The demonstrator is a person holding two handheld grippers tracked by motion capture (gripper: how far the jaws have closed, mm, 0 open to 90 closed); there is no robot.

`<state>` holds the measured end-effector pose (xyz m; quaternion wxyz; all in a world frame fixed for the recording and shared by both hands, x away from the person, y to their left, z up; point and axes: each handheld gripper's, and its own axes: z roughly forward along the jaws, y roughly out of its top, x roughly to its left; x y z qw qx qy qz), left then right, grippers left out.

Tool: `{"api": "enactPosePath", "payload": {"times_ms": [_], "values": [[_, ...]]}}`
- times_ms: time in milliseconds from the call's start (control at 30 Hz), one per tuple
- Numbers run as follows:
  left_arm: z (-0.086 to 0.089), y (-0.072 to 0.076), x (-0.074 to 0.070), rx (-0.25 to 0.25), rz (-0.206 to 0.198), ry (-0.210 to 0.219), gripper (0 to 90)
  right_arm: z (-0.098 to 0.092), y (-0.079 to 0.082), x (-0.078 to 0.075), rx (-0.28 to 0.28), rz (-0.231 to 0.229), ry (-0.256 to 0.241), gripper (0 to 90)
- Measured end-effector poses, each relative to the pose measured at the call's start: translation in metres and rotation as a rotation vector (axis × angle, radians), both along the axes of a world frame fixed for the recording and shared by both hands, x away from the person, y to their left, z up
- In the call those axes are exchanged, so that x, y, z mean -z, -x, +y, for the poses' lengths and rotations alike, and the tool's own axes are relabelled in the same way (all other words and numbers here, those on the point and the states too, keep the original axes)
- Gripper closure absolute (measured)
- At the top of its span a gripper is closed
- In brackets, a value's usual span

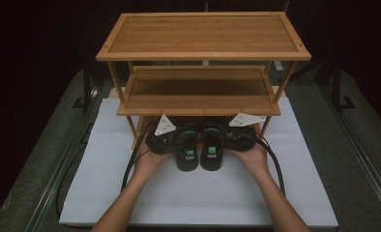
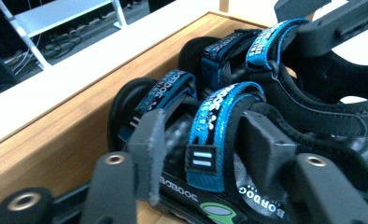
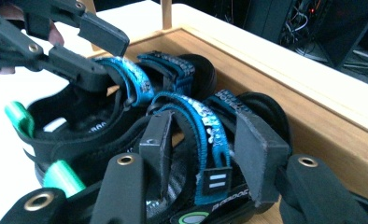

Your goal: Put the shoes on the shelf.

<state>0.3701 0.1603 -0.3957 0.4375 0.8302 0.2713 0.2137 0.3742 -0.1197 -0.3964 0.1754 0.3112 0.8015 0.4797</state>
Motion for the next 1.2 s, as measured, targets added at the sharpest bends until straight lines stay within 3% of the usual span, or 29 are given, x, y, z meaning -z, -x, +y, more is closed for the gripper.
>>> {"api": "enactPosePath", "payload": {"times_ms": [167,333,500,800,1000,1200], "values": [[0.004,0.009,-0.009,0.014,0.003,0.011,41.9,-0.005,0.010,-0.006,-0.006,0.002,-0.007,53.8],[0.014,0.024,-0.017,0.019,0.009,0.053,36.3,-0.016,0.022,-0.010,-0.007,0.024,-0.040,48.6],[0.025,0.038,-0.013,0.028,0.053,0.067,33.4,-0.026,0.036,-0.005,-0.004,0.055,-0.022,45.1],[0.029,0.054,0.015,0.032,0.133,0.022,27.7,-0.029,0.051,0.016,0.002,0.135,0.019,37.7],[0.018,0.056,0.032,0.041,0.174,-0.042,21.8,-0.020,0.055,0.033,-0.005,0.176,0.059,32.7],[0.007,0.054,0.043,0.041,0.184,-0.113,17.6,-0.009,0.055,0.043,-0.013,0.196,0.095,28.5]]}}
